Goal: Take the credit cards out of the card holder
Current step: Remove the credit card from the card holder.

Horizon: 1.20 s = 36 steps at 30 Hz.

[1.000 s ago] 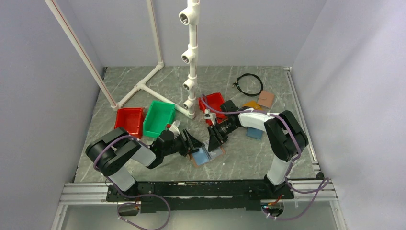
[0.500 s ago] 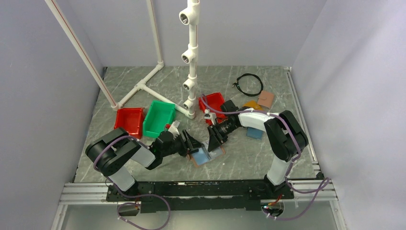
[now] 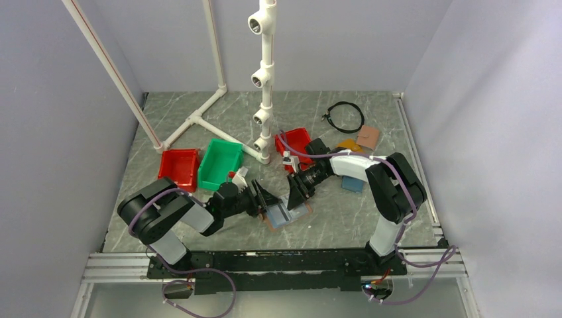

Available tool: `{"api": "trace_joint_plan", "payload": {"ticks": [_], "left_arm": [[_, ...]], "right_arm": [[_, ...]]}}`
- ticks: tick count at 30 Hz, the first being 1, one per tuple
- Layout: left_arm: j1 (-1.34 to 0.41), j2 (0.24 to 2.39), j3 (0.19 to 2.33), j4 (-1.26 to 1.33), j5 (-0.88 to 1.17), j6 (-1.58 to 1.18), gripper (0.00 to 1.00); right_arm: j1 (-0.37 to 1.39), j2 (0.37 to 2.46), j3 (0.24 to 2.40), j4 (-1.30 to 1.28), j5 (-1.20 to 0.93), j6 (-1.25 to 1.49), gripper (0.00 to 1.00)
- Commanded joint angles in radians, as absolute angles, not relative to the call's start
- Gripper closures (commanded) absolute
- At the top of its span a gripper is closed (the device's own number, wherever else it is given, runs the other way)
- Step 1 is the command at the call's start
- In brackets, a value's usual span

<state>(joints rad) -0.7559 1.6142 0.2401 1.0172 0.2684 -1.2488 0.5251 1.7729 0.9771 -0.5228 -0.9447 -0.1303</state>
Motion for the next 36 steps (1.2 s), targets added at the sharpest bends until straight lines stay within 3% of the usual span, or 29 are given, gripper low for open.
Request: {"api": "trace_joint_plan", "payload": {"ticks": [1,10,18,24,28,36], "left_arm": [[-0.753,1.623,0.225,1.101,0.282,-1.234,0.32],[-0.747,1.544,0.219,1.083,0.290,-1.205,0.34],[-0.748,1.490,0.244,1.009,0.301,-1.175,0.48],[-0.747,1.566,0.261,1.050,0.323,-1.192,0.57],[-0.747,1.647,0.269,1.154,0.346,-1.215,0.70],[-0.747,1.764,0.277,1.316,0.378,-1.251,0.72]], "right_arm": [[0.528,1.762,1.011,-0.526,-0.975,-0.152,0.62],[0.528,1.756,1.014,-0.534,-0.992,-0.159,0.62],[0.528,1.755,1.015,-0.531,-0.985,-0.156,0.62],[0.528,1.753,1.014,-0.533,-0.998,-0.156,0.61],[0.528,1.753,1.015,-0.534,-1.002,-0.158,0.60],[0.530,1.753,1.015,-0.534,-0.992,-0.158,0.57]]}}
